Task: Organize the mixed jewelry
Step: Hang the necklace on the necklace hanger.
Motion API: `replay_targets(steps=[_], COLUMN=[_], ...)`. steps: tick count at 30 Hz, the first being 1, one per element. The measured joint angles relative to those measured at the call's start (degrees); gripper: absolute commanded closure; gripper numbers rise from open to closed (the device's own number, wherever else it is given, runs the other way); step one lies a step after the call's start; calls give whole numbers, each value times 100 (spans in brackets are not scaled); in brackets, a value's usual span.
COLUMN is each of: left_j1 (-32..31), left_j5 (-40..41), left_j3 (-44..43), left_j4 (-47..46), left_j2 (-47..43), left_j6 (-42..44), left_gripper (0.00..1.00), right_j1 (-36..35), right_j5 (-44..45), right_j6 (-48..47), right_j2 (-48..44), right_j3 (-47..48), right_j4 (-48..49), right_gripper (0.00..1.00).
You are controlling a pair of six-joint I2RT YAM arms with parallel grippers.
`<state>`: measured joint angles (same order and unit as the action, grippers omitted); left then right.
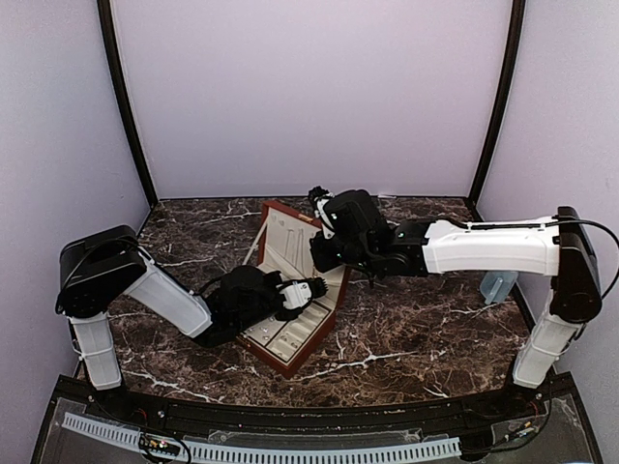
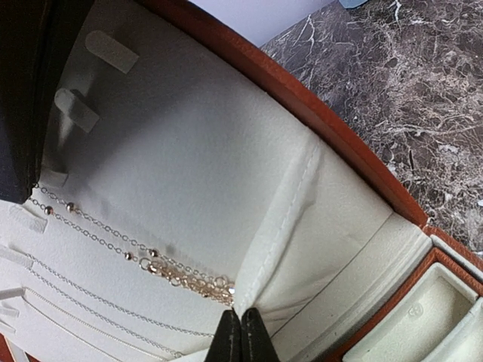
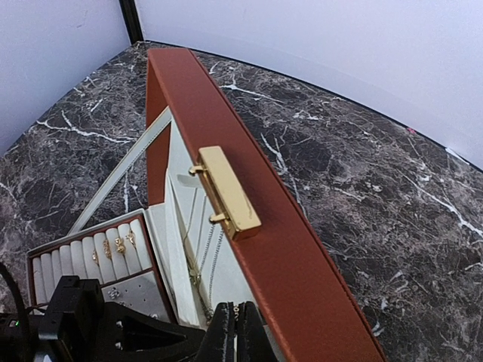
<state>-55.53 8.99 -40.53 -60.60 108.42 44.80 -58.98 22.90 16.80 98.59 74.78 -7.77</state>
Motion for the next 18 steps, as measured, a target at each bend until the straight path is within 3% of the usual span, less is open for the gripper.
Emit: replay_targets(steps=[18], left_j1=[0], left_j5=[76], left_j3=[22], left_j4=[-57], left_j2=[0], left_j6=[-4], left_gripper=[100], right_j1=[70], right_j5=[-1005], right_j6=[48], right_j2=[-201], right_j3=[44], right_j4=[-225], right_gripper=[100])
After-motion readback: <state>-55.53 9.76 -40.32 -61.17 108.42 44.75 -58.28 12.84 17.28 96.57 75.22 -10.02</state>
